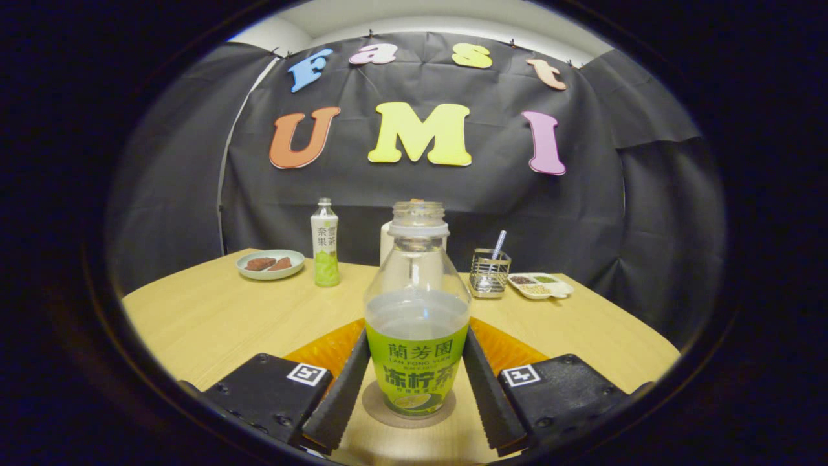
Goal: Take the bottle from table, then pour the juice into the cup, finally place the bottle on the coaster
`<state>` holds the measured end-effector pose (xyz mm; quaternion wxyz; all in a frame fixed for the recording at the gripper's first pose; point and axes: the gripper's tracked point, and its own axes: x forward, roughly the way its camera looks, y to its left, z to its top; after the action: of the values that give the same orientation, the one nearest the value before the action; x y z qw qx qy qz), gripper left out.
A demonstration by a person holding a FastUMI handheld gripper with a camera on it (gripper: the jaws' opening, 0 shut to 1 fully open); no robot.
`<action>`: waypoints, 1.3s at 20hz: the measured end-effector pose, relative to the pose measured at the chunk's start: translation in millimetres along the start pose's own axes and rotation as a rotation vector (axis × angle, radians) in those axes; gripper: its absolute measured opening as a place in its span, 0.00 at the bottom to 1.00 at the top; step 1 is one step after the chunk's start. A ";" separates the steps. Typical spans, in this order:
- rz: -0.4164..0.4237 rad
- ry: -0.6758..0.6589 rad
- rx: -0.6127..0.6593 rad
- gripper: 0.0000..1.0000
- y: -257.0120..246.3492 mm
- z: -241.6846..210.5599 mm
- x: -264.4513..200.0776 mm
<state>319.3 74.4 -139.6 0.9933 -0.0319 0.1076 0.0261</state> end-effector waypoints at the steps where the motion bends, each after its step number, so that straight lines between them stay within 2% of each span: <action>1: 0.002 -0.005 -0.003 0.92 1.2 4.0 -4.8; 3: 0.021 -0.017 0.003 1.00 6.3 11.0 -12.1; 7: 0.019 -0.020 0.004 1.00 4.7 23.2 -35.4; 11: -0.032 -0.063 0.004 1.00 -9.0 41.1 -70.7; 13: -0.074 -0.089 -0.001 1.00 -20.1 51.4 -95.4; 17: -0.088 -0.104 -0.012 1.00 -25.1 61.5 -150.5; 20: -0.090 -0.134 0.022 1.00 -30.0 70.6 -196.7; 23: -0.090 -0.194 -0.004 1.00 -35.8 84.1 -236.5; 26: -0.081 -0.189 -0.015 1.00 -34.3 82.2 -266.2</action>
<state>79.1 33.9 -0.1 0.9990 -0.0412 0.0120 -0.0104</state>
